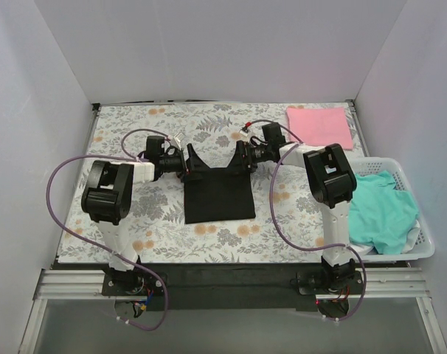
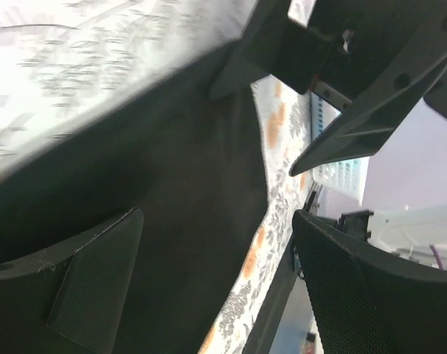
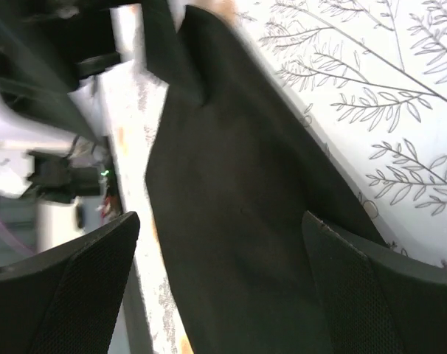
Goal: Fold and stack the t-shirts
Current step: Fold the tshirt, then neatly place the folded tshirt to the corner
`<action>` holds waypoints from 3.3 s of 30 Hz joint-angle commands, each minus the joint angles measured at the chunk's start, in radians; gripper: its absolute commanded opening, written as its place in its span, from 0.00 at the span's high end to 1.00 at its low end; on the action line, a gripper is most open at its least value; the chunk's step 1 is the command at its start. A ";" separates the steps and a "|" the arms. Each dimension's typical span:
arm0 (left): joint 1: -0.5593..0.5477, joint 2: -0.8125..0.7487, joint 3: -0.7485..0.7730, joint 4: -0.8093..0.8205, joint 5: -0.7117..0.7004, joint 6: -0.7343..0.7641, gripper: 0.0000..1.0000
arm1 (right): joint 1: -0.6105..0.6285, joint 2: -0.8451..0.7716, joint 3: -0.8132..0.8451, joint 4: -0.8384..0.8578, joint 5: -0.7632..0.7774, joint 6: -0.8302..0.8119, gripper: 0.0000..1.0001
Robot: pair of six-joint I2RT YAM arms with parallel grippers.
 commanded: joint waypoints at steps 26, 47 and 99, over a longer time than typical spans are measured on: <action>-0.274 -0.502 0.065 -0.441 -0.527 0.879 0.14 | -0.117 -0.442 0.036 -0.426 0.398 -0.212 0.02; -0.904 -0.236 -0.209 0.098 -0.860 1.330 0.63 | -0.152 -0.699 -0.334 -0.554 0.463 -0.167 0.02; -0.755 -0.334 -0.127 0.075 -0.670 1.155 1.00 | -0.008 -0.216 -0.424 0.090 0.252 0.455 0.21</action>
